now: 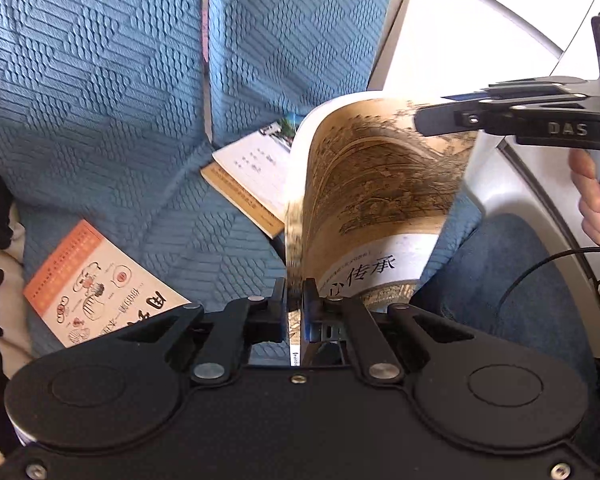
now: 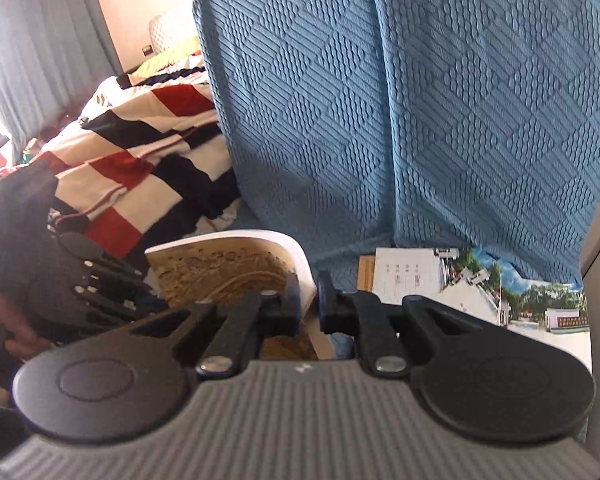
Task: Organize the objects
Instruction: 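Carry the gold book with the left tool and lower it onto the seat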
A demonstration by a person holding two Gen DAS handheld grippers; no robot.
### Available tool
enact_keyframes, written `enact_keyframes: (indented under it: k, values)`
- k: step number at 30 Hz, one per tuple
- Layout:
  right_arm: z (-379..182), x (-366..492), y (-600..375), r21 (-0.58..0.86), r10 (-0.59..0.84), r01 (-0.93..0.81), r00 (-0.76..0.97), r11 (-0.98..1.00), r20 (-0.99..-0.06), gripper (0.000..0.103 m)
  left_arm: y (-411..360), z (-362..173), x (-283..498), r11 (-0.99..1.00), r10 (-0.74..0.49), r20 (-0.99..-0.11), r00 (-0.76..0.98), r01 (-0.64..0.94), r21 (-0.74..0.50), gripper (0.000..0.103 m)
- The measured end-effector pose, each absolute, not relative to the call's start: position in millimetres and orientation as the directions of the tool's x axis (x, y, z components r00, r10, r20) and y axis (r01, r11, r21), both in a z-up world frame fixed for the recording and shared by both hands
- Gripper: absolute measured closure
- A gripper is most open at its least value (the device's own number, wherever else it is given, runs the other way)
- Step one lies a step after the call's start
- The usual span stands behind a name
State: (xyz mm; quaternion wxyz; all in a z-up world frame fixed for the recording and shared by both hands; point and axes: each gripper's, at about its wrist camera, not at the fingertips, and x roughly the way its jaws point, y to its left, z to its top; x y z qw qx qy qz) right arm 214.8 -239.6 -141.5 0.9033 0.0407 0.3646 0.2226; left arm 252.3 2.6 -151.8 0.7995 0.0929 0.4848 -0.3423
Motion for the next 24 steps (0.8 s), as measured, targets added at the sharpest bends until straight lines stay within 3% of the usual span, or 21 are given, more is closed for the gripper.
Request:
enact_keyframes:
  k: [10,24]
  values:
    - [-169,272,-235,0.209,0.406,-0.363,0.643,0.908,-0.649,0.09,-3,-164,297,0.775,-0.452,-0.826,0.337,0.607,-0.176,0.095]
    - [-252,376,-206,0.171,0.364,-0.361,0.578,0.917,-0.73,0.091,8,-255,409,0.845,-0.428,-0.871,0.242,0.449,-0.29,0.092]
